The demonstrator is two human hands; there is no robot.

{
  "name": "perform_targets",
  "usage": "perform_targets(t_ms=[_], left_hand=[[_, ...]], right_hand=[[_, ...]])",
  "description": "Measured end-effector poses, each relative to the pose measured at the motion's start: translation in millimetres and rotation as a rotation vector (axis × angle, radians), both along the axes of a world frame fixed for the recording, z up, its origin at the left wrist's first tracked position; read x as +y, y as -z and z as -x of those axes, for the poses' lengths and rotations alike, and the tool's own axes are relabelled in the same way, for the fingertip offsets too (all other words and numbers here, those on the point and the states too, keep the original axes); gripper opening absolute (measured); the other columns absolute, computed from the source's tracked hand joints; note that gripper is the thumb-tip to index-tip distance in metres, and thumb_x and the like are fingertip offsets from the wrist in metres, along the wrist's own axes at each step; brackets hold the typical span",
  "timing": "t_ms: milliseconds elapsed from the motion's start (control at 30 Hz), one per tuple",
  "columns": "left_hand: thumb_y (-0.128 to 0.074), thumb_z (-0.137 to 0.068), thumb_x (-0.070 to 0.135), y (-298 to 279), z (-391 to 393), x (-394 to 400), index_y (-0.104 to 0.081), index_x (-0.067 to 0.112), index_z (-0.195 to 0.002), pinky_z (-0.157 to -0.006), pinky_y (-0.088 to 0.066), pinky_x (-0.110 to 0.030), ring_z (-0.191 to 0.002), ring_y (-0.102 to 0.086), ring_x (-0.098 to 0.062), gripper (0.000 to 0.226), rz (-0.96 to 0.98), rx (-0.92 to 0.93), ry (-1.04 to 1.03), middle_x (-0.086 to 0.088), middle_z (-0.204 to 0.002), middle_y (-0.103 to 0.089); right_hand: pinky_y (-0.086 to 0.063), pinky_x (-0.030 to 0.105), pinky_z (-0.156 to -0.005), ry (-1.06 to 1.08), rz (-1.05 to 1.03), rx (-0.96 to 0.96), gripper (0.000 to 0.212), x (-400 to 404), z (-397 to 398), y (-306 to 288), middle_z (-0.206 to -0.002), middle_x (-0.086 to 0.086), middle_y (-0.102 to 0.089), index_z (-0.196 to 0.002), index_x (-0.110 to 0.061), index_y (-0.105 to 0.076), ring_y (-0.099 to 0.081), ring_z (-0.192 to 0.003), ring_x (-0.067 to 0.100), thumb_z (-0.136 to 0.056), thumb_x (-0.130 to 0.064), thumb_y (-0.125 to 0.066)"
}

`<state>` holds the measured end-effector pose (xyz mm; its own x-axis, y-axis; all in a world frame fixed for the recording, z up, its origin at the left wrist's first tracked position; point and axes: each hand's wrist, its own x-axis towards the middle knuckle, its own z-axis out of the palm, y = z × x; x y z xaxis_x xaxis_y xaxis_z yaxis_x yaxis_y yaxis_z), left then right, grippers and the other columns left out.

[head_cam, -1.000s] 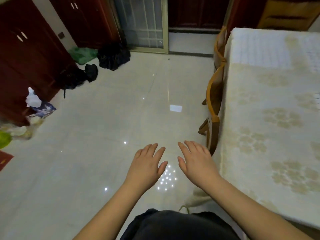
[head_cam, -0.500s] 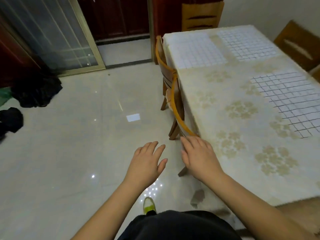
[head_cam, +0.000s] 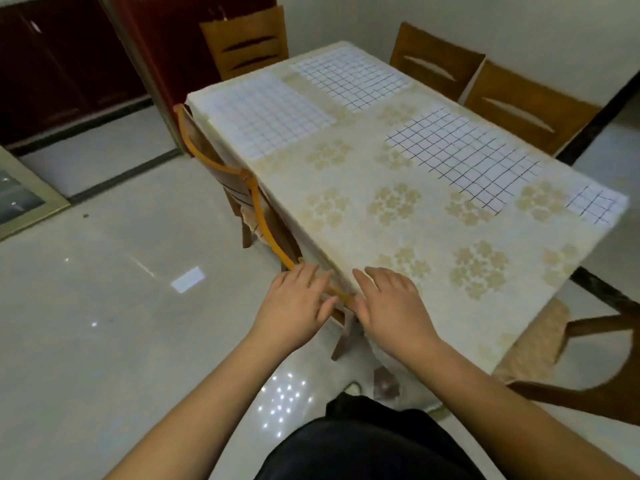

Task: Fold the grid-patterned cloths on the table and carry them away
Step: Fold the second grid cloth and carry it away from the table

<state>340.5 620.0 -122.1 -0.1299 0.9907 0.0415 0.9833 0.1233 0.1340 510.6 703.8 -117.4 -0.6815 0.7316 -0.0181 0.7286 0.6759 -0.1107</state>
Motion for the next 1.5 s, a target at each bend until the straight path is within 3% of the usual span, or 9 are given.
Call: perform_targets(t_ms=[133, 300, 400, 500, 633, 800, 1167, 1500], left_hand=[[-0.036, -0.094, 0.048, 6.3, -1.0, 50.8, -0.061, 0.022, -0.125, -0.09, -0.048, -0.038, -0.114, -0.059, -0.025, 0.047, 0.015, 0.025, 0.118, -0.005, -0.124, -0.063], [-0.035, -0.095, 0.046, 7.7, 6.2, 115.3, -0.061, 0.022, -0.125, -0.09, -0.049, -0.04, -0.114, -0.06, -0.026, 0.046, 0.07, 0.032, 0.238, -0.006, -0.125, -0.063], [-0.026, -0.097, 0.049, 2.4, 14.7, 152.2, -0.056, 0.023, -0.132, -0.097, -0.045, -0.042, -0.122, -0.055, -0.027, 0.053, 0.097, 0.05, 0.3, -0.006, -0.133, -0.058], [-0.009, -0.095, 0.053, -3.4, 20.9, 184.5, -0.04, 0.027, -0.144, -0.11, -0.031, -0.04, -0.137, -0.038, -0.024, 0.063, 0.157, 0.061, 0.346, -0.003, -0.149, -0.041], [-0.018, -0.101, 0.051, 2.5, 29.1, 225.1, -0.031, 0.03, -0.148, -0.113, -0.023, -0.037, -0.141, -0.029, -0.02, 0.054, 0.177, 0.044, 0.404, 0.0, -0.155, -0.032], [-0.005, -0.092, 0.055, 13.2, 49.0, 282.0, -0.04, 0.025, -0.145, -0.107, -0.03, -0.038, -0.137, -0.037, -0.022, 0.07, 0.179, 0.044, 0.535, -0.003, -0.149, -0.041], [-0.028, -0.095, 0.046, 42.7, 99.4, 419.6, -0.06, 0.013, -0.127, -0.093, -0.047, -0.043, -0.121, -0.056, -0.03, 0.056, 0.08, -0.01, 0.875, -0.011, -0.133, -0.058], [-0.033, -0.094, 0.043, 95.3, 108.3, 511.2, -0.066, 0.008, -0.12, -0.09, -0.051, -0.045, -0.117, -0.06, -0.033, 0.055, 0.072, 0.051, 0.932, -0.015, -0.13, -0.06]], right_hand=[[-0.045, 0.041, -0.097, 0.138, 0.019, 0.006, 0.053, 31.2, -12.7, 13.4, -0.126, 0.006, -0.062, -0.132, -0.018, -0.057, -0.058, -0.115, 0.026, -0.091, -0.04, -0.031], [-0.029, 0.039, -0.11, 0.283, 0.083, 0.008, 0.049, 82.0, -19.6, 24.0, -0.145, 0.002, -0.046, -0.145, -0.021, -0.04, -0.041, -0.133, 0.022, -0.1, -0.037, -0.033], [-0.033, 0.04, -0.108, 0.354, 0.059, 0.021, 0.055, 108.9, -13.1, 26.8, -0.142, 0.003, -0.05, -0.143, -0.02, -0.043, -0.045, -0.13, 0.023, -0.096, -0.041, -0.023], [-0.04, 0.042, -0.103, 0.39, 0.039, 0.031, 0.052, 130.2, -4.7, 24.8, -0.136, 0.005, -0.056, -0.139, -0.018, -0.049, -0.052, -0.124, 0.025, -0.096, -0.039, -0.029], [-0.044, 0.042, -0.099, 0.47, -0.009, 0.074, 0.044, 153.1, 3.0, 20.4, -0.13, 0.007, -0.06, -0.133, -0.016, -0.055, -0.058, -0.118, 0.026, -0.096, -0.035, -0.041], [-0.045, 0.045, -0.098, 0.617, -0.006, 0.078, 0.048, 180.2, 18.6, 25.0, -0.13, 0.008, -0.06, -0.133, -0.015, -0.056, -0.058, -0.118, 0.028, -0.094, -0.036, -0.037], [-0.05, 0.045, -0.09, 0.904, 0.014, 0.049, 0.052, 231.5, 87.1, 40.5, -0.126, 0.01, -0.062, -0.129, -0.01, -0.058, -0.061, -0.112, 0.03, -0.09, -0.035, -0.034], [-0.048, 0.044, -0.094, 0.939, 0.021, 0.031, 0.054, 302.7, 86.4, 80.0, -0.13, 0.01, -0.06, -0.129, -0.009, -0.059, -0.059, -0.116, 0.029, -0.088, -0.034, -0.035]])
